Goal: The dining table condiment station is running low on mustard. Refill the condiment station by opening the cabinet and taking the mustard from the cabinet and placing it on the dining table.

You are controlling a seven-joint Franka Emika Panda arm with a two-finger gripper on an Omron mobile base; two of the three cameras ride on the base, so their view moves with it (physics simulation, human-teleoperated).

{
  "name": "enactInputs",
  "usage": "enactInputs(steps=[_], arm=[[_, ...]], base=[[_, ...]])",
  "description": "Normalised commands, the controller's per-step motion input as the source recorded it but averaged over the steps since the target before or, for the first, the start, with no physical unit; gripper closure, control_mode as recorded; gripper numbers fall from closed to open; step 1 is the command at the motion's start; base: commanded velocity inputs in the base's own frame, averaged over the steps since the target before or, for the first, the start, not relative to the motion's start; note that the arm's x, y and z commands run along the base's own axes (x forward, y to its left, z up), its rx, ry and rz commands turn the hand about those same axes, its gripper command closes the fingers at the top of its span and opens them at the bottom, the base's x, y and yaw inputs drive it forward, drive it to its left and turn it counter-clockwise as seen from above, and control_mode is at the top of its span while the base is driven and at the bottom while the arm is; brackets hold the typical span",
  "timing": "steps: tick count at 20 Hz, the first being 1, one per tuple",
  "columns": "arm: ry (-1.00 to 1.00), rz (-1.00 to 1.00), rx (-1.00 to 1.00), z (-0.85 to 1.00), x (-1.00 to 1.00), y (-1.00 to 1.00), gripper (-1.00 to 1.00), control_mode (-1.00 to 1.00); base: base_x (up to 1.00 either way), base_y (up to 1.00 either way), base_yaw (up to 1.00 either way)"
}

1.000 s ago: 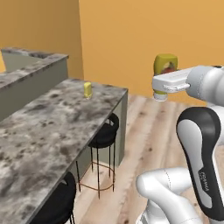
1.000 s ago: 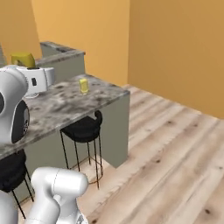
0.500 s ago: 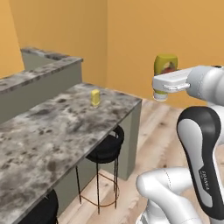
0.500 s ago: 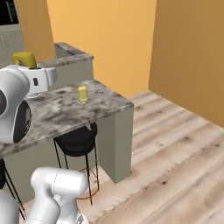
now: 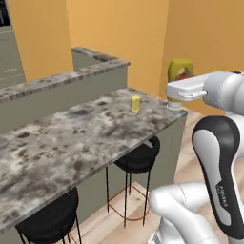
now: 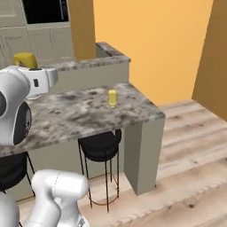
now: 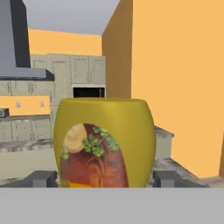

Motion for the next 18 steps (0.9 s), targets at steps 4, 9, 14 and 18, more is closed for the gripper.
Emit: enactInputs(steps=[4,9,14,18], arm=[[0.00,0.00,0.00,0.00,0.00,0.00,1.00,1.00],[0.06,0.14,0.01,-0.26,0.40,-0.09,1.00,-1.00],[0.02,0.36,0.03,-0.81,1.00,-0.34,1.00,-1.00],[-0.06,0.35,0.06,-0.91,0.70,-0.27,1.00,-1.00]], base=[[0.43,-0.02,0.41],[0.53,-0.12,0.21],[0.00,0.00,0.00],[0.00,0.00,0.00]])
